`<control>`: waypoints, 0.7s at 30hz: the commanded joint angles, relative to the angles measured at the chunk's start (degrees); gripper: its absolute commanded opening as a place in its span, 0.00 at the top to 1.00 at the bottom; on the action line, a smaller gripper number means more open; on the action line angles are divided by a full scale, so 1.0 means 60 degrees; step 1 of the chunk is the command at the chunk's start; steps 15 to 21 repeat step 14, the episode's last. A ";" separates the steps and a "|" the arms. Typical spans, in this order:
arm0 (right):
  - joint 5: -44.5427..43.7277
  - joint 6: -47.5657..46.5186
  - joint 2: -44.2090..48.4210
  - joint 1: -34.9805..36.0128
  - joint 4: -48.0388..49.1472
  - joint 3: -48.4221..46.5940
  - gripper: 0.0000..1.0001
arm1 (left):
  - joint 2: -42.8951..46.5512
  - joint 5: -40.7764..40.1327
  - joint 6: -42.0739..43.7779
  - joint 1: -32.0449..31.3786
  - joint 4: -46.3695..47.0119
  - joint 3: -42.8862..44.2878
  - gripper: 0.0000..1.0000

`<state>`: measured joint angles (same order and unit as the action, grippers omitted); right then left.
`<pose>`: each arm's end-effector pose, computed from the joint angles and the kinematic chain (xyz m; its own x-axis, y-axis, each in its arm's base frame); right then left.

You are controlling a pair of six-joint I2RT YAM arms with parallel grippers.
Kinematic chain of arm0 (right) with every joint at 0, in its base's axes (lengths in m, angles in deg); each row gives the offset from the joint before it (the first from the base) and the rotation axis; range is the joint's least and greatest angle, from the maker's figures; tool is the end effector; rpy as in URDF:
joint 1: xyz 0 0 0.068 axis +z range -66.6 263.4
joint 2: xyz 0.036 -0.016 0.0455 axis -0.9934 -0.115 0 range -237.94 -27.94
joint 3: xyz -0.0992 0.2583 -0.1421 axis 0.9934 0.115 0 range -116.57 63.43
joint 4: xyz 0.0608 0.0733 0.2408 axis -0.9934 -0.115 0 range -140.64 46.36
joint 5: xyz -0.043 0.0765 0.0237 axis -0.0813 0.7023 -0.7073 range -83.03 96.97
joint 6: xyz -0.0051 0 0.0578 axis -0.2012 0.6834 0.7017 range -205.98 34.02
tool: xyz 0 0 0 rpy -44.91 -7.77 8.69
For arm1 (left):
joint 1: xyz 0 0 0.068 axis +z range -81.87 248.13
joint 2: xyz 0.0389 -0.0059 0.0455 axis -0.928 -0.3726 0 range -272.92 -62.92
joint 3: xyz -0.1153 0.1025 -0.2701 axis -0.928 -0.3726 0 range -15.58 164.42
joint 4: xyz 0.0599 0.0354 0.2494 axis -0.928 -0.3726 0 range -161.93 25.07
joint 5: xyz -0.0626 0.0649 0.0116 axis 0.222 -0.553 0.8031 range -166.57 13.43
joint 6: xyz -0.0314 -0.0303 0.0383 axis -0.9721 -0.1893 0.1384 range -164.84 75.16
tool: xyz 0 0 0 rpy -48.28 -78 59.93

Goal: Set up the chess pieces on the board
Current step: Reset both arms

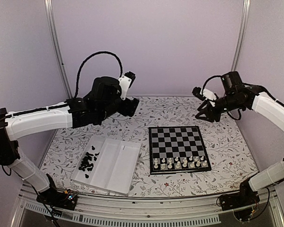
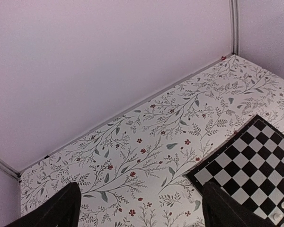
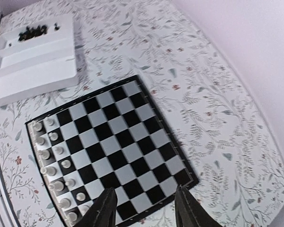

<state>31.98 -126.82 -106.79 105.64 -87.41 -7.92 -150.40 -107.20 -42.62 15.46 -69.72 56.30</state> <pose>0.2519 0.1220 0.3519 -0.1617 -0.7064 -0.6891 -0.9170 0.3657 -0.1596 0.2345 -0.2726 0.3709 -0.1960 0.3117 -0.9298 0.4024 0.8902 0.2136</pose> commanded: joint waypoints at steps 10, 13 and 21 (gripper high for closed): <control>-0.3430 0.5301 0.3030 -0.2372 0.6474 0.3149 0.01 | 0.1727 0.0377 -0.0241 0.1442 -0.0077 -0.1622 0.07; -0.2874 0.5350 0.3443 -0.2406 0.7092 0.3997 0.01 | 0.1867 0.0348 -0.0225 0.1453 0.0274 -0.2030 0.07; -0.2720 0.5462 0.3539 -0.2437 0.7167 0.4156 0.01 | 0.1886 0.0345 -0.0244 0.1466 0.0305 -0.2069 0.07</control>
